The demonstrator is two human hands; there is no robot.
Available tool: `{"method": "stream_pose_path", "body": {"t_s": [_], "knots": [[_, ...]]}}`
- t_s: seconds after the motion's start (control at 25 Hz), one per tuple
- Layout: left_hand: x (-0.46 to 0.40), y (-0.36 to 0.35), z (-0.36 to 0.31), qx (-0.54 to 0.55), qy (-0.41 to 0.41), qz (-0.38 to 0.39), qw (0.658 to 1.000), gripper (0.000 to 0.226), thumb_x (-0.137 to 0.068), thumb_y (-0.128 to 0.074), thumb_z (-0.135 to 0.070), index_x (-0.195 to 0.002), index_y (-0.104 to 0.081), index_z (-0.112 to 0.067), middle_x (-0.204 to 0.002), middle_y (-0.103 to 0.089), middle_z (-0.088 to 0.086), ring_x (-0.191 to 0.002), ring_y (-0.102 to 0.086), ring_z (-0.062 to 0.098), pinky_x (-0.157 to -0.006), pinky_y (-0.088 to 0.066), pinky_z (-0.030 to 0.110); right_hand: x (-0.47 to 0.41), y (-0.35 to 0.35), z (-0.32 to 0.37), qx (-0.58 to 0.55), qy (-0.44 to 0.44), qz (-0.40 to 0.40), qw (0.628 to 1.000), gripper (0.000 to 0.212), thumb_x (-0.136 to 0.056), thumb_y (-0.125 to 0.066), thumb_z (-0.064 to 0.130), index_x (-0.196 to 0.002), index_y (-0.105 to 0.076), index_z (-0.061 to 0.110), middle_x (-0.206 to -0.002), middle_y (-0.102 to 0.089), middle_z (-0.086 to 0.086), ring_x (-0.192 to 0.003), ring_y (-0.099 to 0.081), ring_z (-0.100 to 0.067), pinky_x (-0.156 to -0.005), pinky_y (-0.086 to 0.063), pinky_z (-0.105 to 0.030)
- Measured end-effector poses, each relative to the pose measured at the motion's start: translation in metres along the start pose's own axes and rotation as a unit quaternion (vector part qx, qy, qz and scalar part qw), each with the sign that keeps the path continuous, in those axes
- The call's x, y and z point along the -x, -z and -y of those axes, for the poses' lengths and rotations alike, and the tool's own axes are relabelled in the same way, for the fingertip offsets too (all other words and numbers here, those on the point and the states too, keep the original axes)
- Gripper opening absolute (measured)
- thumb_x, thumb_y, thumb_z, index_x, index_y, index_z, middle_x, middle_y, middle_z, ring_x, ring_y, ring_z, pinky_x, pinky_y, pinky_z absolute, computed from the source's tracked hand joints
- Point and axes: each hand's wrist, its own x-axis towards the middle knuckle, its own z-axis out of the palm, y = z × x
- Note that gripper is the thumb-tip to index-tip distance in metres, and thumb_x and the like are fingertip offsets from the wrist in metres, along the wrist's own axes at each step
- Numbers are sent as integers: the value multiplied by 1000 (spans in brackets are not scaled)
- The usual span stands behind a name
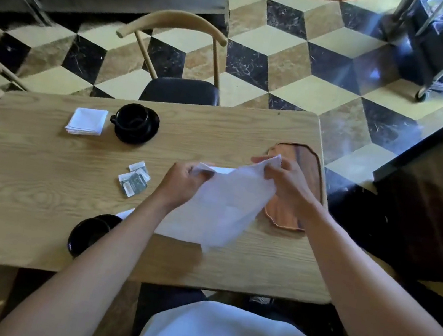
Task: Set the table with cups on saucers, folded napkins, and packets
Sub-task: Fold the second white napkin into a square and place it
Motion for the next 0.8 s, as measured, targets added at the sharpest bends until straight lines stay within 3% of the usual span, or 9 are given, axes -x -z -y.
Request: {"method": "stream_pose_path", "body": {"t_s": [0.04, 0.12, 0.24, 0.32, 0.44, 0.64, 0.8], "knots": [[-1, 1, -14, 8, -23, -14, 1000, 17, -89, -72, -32, -72, -76, -32, -72, -69, -24, -68, -63, -2, -67, -48, 21, -1, 6, 9, 20, 21, 0, 1000, 16, -76, -62, 23, -79, -76, 17, -70, -69, 7, -62, -61, -7, -55, -43, -18], [-5, 8, -43, 10, -61, -39, 997, 24, -85, -77, -38, -69, -69, -23, -65, -63, -18, -59, -55, 5, -60, -42, 23, -5, 15, 31, -5, 68, 2, 998, 20, -85, -67, 31, -78, -74, 13, -70, -66, 3, -62, -58, -10, -55, -42, -21], [-9, 37, -91, -35, -136, -65, 988, 48, -78, -79, -52, -61, -48, -19, -56, -40, -8, -55, -36, 11, -54, -30, 28, -10, 18, 84, -184, 104, 43, 976, 27, -98, -66, 31, -89, -77, 8, -86, -73, -12, -76, -69, -24, -66, -55, -30], [-11, 58, -115, -77, -188, -64, 977, 51, -77, -79, -54, -64, -52, -12, -65, -54, 10, -59, -50, 20, -58, -37, 30, -11, 18, 126, -240, 134, 58, 960, 27, -99, -65, 32, -86, -77, 12, -85, -74, -13, -75, -70, -24, -67, -56, -33], [-12, 87, -141, -101, -239, -37, 965, 40, -75, -79, -50, -75, -68, -12, -90, -70, 15, -82, -66, 26, -68, -48, 32, -7, 10, 191, -199, 204, 63, 957, 26, -99, -64, 32, -81, -72, 15, -77, -68, -9, -68, -65, -22, -65, -49, -36], [-23, 128, -157, -134, -262, -26, 955, 55, -72, -78, -62, -66, -53, -13, -69, -55, 17, -61, -53, 25, -62, -38, 32, 6, 14, 277, -140, 308, 28, 940, 24, -101, -60, 30, -87, -60, 12, -78, -55, -11, -73, -54, -26, -70, -41, -42], [-29, 164, -142, -169, -190, -9, 967, 52, -64, -75, -70, -70, -68, -19, -63, -57, -6, -58, -52, 9, -57, -38, 23, 19, 44, 306, -92, 352, -39, 931, 27, -104, -56, 29, -80, -64, 18, -72, -59, -3, -70, -59, -19, -65, -49, -28]]}}
